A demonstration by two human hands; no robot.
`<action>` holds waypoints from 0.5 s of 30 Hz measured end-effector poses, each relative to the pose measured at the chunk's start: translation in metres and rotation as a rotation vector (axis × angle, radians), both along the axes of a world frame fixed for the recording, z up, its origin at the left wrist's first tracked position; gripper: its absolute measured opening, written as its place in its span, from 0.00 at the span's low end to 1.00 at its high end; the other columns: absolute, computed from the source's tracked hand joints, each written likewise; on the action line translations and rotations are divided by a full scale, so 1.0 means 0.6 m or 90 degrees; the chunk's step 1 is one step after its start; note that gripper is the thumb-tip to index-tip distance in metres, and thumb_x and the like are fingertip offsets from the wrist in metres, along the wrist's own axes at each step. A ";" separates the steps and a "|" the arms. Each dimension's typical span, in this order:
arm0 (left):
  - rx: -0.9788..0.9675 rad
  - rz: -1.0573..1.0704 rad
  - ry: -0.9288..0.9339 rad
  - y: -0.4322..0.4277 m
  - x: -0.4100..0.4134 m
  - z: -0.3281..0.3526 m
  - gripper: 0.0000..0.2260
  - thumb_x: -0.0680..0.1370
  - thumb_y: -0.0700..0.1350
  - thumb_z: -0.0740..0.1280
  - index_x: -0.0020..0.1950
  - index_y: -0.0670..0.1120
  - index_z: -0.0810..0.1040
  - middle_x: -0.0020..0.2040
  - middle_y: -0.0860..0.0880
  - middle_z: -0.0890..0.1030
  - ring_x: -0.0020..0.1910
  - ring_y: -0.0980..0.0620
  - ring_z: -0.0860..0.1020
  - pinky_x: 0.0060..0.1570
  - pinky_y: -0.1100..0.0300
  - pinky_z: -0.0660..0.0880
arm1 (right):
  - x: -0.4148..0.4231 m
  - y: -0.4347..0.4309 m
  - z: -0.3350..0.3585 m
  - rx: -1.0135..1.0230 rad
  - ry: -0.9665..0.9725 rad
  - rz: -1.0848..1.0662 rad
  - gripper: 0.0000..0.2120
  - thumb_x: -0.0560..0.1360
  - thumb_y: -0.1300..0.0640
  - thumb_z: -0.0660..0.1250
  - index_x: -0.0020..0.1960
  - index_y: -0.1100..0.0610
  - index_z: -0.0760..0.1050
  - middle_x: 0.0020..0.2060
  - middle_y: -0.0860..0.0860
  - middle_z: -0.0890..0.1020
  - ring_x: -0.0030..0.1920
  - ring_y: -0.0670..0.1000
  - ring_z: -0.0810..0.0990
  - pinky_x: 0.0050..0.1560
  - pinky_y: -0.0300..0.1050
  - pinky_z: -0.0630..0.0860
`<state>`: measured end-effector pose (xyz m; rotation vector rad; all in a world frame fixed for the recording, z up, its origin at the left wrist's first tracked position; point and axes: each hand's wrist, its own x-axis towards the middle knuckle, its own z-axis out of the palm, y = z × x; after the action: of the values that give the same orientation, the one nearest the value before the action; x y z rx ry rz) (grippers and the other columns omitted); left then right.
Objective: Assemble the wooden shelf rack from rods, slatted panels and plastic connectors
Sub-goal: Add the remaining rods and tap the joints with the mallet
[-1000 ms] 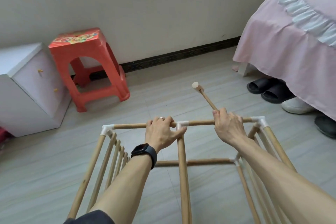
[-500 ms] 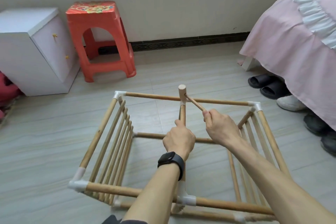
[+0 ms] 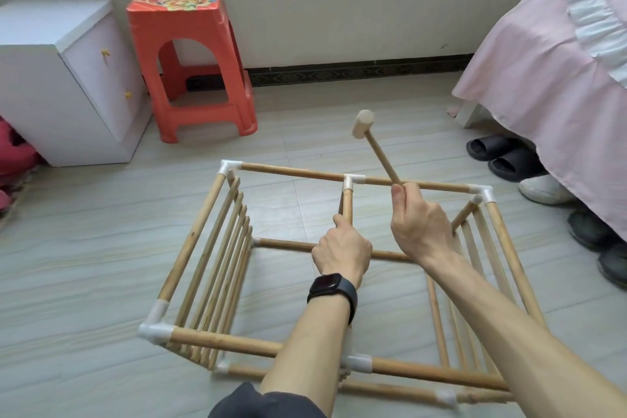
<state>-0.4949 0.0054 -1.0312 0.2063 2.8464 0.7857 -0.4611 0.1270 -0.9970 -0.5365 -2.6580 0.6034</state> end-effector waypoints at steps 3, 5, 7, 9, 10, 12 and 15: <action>-0.003 0.001 0.004 -0.001 0.001 -0.001 0.08 0.78 0.39 0.56 0.56 0.44 0.66 0.49 0.43 0.82 0.49 0.38 0.81 0.41 0.52 0.68 | -0.006 0.001 0.001 0.066 -0.232 -0.019 0.21 0.85 0.43 0.45 0.53 0.55 0.71 0.43 0.58 0.82 0.44 0.63 0.78 0.41 0.52 0.68; 0.000 -0.002 0.006 -0.001 0.001 -0.001 0.09 0.77 0.39 0.56 0.57 0.44 0.66 0.49 0.43 0.82 0.49 0.38 0.81 0.41 0.52 0.68 | -0.007 0.002 0.003 0.053 -0.206 -0.025 0.22 0.85 0.43 0.45 0.52 0.56 0.72 0.43 0.58 0.82 0.45 0.63 0.79 0.41 0.53 0.69; -0.001 0.001 0.006 0.000 0.000 -0.001 0.08 0.77 0.39 0.56 0.55 0.45 0.65 0.48 0.43 0.82 0.46 0.39 0.80 0.40 0.53 0.67 | -0.004 -0.007 0.009 0.002 -0.053 -0.015 0.20 0.85 0.44 0.47 0.50 0.55 0.71 0.34 0.55 0.80 0.36 0.60 0.79 0.36 0.54 0.73; -0.010 0.003 0.006 -0.001 0.000 0.000 0.07 0.77 0.39 0.56 0.54 0.45 0.64 0.47 0.44 0.82 0.42 0.41 0.77 0.40 0.53 0.67 | 0.002 -0.010 0.010 -0.016 0.002 0.001 0.18 0.86 0.45 0.47 0.49 0.55 0.68 0.29 0.53 0.77 0.30 0.58 0.76 0.31 0.53 0.73; -0.011 0.002 0.005 0.000 -0.001 0.000 0.06 0.77 0.39 0.56 0.54 0.45 0.63 0.47 0.44 0.82 0.42 0.41 0.77 0.40 0.53 0.67 | 0.003 -0.011 0.008 0.002 -0.040 -0.001 0.18 0.86 0.45 0.47 0.49 0.55 0.68 0.30 0.53 0.78 0.31 0.58 0.76 0.32 0.53 0.73; -0.011 0.001 0.001 -0.001 -0.001 -0.002 0.06 0.77 0.39 0.56 0.53 0.46 0.62 0.47 0.44 0.82 0.47 0.39 0.80 0.40 0.52 0.67 | 0.008 -0.009 0.003 0.047 -0.195 -0.020 0.19 0.86 0.44 0.46 0.49 0.55 0.67 0.36 0.56 0.79 0.37 0.61 0.76 0.39 0.54 0.72; -0.009 0.001 0.003 0.002 -0.002 -0.003 0.06 0.77 0.39 0.56 0.52 0.46 0.62 0.47 0.44 0.82 0.46 0.40 0.80 0.40 0.52 0.67 | 0.011 0.000 0.000 0.005 -0.085 -0.021 0.20 0.85 0.44 0.48 0.47 0.56 0.70 0.32 0.54 0.79 0.34 0.60 0.77 0.35 0.53 0.73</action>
<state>-0.4963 0.0065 -1.0329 0.2051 2.8552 0.7662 -0.4546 0.1271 -0.9971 -0.6378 -2.7690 0.5660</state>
